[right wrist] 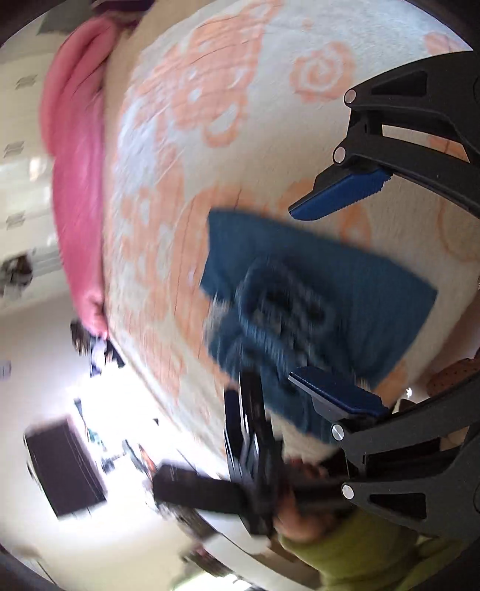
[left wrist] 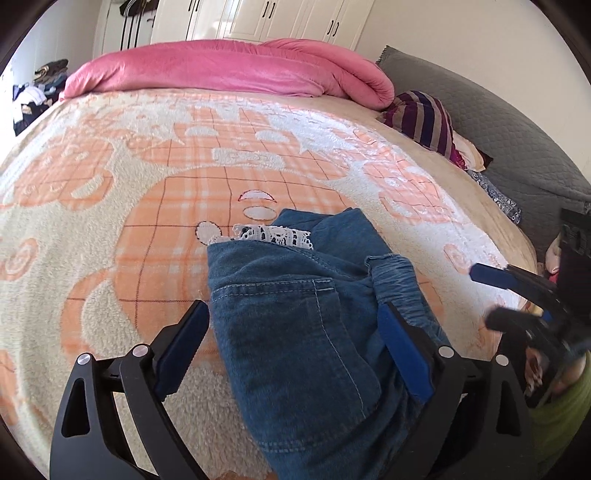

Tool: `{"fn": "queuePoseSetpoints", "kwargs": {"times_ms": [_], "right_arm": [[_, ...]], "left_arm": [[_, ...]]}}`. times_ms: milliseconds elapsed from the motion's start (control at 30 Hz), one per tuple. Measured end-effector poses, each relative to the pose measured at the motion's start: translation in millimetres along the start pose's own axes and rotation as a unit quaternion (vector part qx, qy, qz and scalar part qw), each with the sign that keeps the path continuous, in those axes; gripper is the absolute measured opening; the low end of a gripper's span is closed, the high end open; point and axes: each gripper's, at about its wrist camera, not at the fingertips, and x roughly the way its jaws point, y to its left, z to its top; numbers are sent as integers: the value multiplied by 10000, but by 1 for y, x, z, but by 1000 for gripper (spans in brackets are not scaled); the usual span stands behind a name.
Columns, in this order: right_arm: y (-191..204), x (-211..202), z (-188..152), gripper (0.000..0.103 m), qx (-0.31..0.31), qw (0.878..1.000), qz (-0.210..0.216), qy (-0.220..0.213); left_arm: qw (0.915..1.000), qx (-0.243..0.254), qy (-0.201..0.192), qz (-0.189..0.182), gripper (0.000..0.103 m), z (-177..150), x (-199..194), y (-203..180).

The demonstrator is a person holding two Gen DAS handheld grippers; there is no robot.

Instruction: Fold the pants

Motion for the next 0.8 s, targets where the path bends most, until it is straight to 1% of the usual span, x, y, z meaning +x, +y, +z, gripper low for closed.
{"fn": "queuePoseSetpoints", "kwargs": {"times_ms": [67,133,200,267,300,367,433,533,600,633,667,733,800], "right_arm": [[-11,7,-2,76,166,9998,-79,108],[-14,22,-3,76,290,9992,-67,263],[-16,33,-3,76,418,9984,2,382],[-21,46,0,76,582,9971,142,476],[-23,49,1,76,655,9964,204,499],[-29,63,3,76,862,9937,296,645],[-35,79,2,76,1034,9897,410,902],[-30,90,6,76,840,9907,382,1004],[-23,95,9,61,676,9918,476,971],[-21,97,9,42,624,9920,597,920],[-20,98,9,17,624,9916,749,850],[-13,95,9,15,570,9940,645,668],[-5,89,11,13,385,9967,514,504]], "left_arm": [[10000,12,-26,20,92,-3,-3,-1],[10000,-29,2,15,92,-7,-3,2],[9999,-108,76,45,92,-11,1,6],[9993,-297,209,23,92,-17,10,14],[9989,-394,260,-16,92,-18,13,17],[9968,-669,340,-262,92,-21,21,25],[9960,-754,348,-320,92,-23,26,28],[9954,-810,275,-429,92,-24,30,26],[9959,-730,260,-467,80,-24,33,20],[9964,-663,256,-460,70,-24,34,15],[9972,-595,251,-386,68,-23,35,12],[9973,-551,245,-417,60,-21,34,10],[9972,-560,226,-433,58,-18,32,11]]}}
